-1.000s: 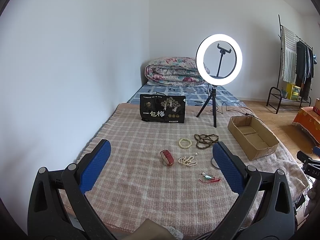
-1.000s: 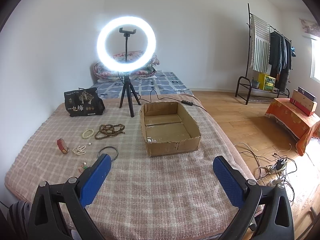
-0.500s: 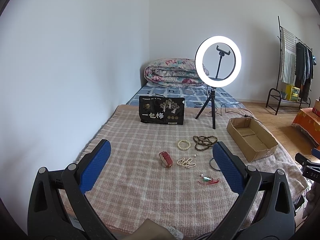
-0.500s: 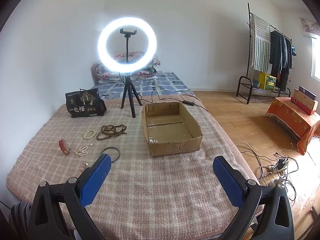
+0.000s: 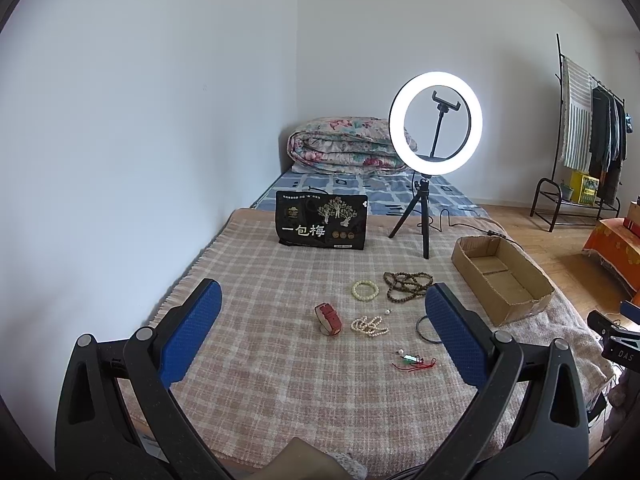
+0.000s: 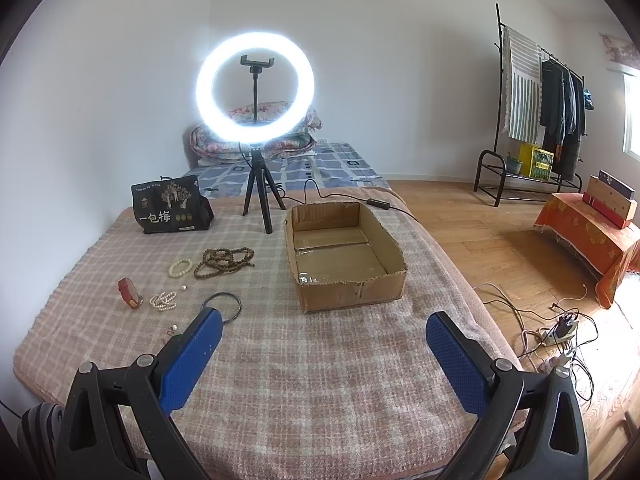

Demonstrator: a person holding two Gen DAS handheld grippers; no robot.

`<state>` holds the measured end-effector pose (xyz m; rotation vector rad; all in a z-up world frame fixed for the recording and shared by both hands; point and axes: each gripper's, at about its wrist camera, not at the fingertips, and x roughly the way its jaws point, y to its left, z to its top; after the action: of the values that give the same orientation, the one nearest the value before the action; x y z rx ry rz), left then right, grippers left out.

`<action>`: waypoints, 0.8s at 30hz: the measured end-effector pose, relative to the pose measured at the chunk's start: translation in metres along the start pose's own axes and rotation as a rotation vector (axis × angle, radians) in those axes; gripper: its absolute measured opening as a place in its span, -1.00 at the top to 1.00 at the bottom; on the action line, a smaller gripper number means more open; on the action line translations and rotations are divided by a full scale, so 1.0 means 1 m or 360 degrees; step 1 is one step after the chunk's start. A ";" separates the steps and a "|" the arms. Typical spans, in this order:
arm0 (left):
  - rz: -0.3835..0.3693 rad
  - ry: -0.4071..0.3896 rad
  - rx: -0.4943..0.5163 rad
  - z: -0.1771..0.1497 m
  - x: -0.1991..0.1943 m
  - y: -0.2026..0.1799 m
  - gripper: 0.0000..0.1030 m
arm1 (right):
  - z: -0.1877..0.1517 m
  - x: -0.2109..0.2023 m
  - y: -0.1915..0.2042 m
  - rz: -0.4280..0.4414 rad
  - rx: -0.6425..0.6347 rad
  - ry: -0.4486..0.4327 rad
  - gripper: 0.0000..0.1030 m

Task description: Organize jewelry

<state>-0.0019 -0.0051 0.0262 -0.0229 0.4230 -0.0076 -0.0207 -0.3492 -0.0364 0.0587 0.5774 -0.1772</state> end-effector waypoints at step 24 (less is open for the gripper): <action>0.0018 0.0033 0.0001 -0.013 0.013 0.003 -1.00 | -0.003 0.015 0.003 0.0003 -0.0001 0.0037 -0.99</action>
<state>0.0047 -0.0027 0.0093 -0.0196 0.4439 0.0033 -0.0097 -0.3483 -0.0467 0.0608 0.6007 -0.1746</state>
